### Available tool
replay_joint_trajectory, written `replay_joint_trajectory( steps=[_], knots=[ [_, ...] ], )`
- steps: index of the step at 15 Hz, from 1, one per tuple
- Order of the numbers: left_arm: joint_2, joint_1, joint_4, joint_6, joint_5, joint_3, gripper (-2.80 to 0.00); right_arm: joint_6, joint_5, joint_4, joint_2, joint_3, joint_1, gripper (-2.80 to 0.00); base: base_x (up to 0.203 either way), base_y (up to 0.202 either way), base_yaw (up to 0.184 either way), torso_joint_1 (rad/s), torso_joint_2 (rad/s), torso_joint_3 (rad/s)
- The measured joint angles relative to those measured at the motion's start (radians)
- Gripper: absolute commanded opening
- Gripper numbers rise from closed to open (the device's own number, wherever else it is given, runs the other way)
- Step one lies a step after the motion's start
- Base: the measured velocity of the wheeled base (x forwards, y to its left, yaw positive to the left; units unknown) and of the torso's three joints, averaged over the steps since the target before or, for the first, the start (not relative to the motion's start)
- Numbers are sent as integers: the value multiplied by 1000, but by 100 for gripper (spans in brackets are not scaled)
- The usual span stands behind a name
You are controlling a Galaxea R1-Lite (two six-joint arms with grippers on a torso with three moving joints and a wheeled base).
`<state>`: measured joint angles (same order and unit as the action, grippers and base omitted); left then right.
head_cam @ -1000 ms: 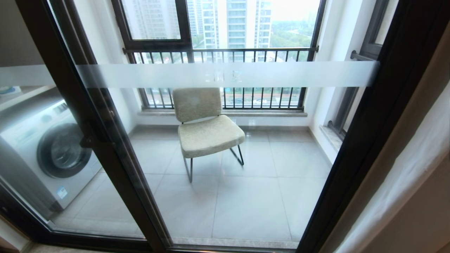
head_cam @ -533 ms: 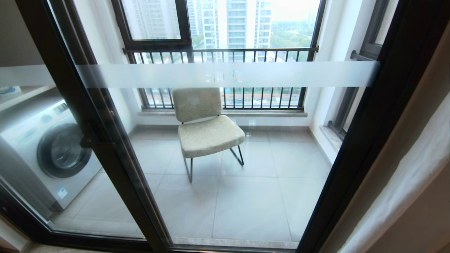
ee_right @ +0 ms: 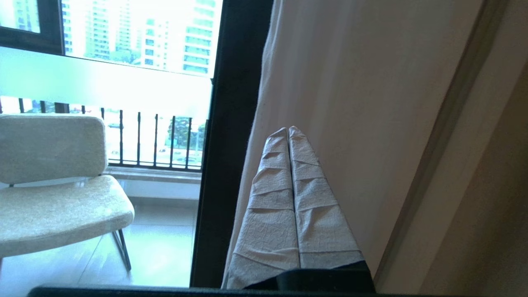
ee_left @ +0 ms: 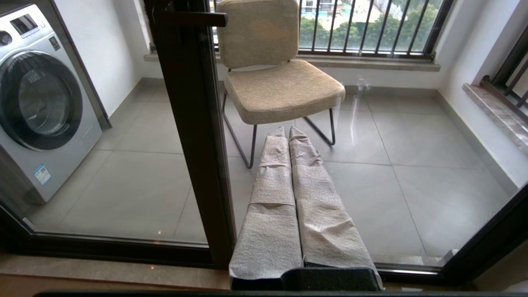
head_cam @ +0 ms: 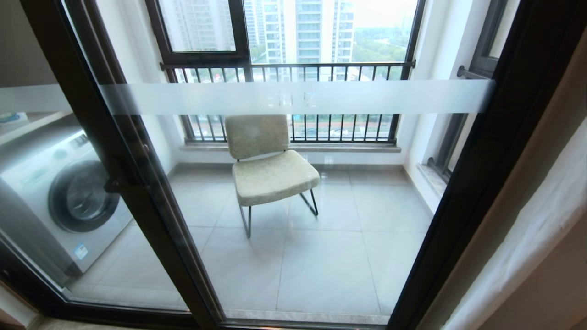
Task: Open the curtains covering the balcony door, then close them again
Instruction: Close the inner curtains on both sides
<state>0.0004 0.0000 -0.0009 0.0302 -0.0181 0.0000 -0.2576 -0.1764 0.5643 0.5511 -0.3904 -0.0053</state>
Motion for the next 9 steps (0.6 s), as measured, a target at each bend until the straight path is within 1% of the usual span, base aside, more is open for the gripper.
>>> replay_joint_trajectory(
  steps=[4,6,9],
  knots=[
    [0,0,0,0,0,0,-280,-80,-4,5,32,-3,114,-280,0,0,0,0,0,0],
    [0,0,0,0,0,0,-280,-87,-8,3,44,9,155,-280,0,0,0,0,0,0],
    [0,0,0,0,0,0,-280,-86,-7,9,47,92,184,-280,0,0,0,0,0,0]
  ],
)
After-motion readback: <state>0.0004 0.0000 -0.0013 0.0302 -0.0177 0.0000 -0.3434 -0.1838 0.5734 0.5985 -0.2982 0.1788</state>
